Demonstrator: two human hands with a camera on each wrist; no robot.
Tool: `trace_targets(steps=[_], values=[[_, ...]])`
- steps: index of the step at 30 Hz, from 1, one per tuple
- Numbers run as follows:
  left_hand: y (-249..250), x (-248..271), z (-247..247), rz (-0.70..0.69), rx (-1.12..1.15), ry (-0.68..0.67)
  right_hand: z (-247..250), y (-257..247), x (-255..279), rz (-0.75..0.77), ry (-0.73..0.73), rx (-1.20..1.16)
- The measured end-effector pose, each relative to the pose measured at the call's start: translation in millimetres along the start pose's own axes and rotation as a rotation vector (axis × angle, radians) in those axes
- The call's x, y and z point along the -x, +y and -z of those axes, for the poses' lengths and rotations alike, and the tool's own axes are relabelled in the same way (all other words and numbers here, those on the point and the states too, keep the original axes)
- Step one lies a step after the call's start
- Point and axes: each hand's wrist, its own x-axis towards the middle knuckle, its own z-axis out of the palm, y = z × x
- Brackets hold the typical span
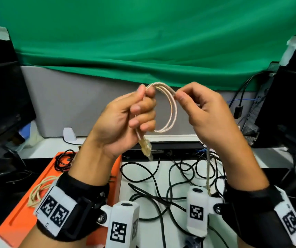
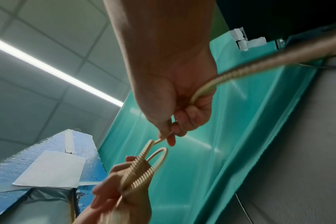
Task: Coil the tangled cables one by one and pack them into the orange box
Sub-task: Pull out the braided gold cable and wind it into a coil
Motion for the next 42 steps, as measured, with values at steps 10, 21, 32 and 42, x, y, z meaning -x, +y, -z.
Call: trace_targets(steps=[10,21,32,42], values=[[-4,2,-7,-0.506,-0.921,0.277,-24,-9,11,-0.048,-0.576,0.181],[-8,7,-20,-0.137,-2.119,0.381,-6,-21,10,-0.02,-0.471,0.169],[10,14,-7,0.015,-0.563,0.097,-14,-20,9,-0.027,-0.064,-0.051],[8,3,-14,0.008,-0.271,0.267,-39,-27,8,-0.248,-0.16,-0.853]])
